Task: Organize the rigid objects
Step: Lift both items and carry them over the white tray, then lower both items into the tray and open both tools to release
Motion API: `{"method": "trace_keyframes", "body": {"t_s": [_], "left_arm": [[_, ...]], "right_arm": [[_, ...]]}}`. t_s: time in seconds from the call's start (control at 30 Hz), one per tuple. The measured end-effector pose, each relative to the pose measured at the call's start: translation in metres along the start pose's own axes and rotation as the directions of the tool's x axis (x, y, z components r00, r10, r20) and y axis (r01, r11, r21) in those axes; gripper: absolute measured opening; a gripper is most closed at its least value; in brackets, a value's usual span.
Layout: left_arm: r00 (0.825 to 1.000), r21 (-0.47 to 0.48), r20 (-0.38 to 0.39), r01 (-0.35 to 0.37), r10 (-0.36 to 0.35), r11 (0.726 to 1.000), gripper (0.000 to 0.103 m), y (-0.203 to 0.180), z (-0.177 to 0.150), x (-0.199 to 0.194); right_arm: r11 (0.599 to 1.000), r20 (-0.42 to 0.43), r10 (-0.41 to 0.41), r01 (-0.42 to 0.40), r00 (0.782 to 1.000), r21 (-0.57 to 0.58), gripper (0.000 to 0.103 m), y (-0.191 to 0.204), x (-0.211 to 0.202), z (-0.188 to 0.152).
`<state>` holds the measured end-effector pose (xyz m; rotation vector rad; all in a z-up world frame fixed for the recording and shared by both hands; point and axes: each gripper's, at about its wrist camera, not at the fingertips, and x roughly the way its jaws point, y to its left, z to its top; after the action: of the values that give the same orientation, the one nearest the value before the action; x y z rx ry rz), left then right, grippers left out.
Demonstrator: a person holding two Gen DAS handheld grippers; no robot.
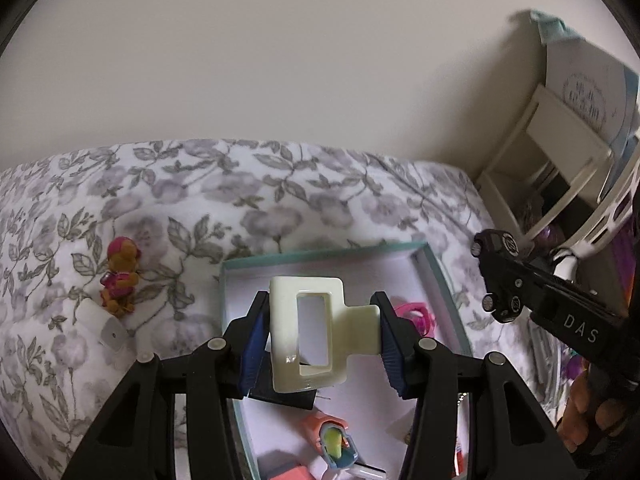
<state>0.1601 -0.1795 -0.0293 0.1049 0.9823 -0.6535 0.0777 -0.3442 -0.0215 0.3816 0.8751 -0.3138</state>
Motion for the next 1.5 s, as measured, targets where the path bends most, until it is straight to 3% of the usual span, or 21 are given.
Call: {"method": "trace_keyframes", "body": {"t_s": [0.93, 1.5], "left_arm": [[0.995, -0.019, -0.086, -0.047, 0.045, 0.999, 0.052, 0.012, -0.015, 0.040], [0.996, -0.035, -0.076, -0.044, 0.041, 0.998, 0.055, 0.015, -0.008, 0.028]], "right_arm": [[0.996, -0.200, -0.033, 0.015, 0.979, -0.092, 0.038, 0.031, 0.078, -0.032], [0.995, -0.145, -0.042, 0.029, 0.988, -0.091, 0.046, 0.033, 0.057, -0.021]]}}
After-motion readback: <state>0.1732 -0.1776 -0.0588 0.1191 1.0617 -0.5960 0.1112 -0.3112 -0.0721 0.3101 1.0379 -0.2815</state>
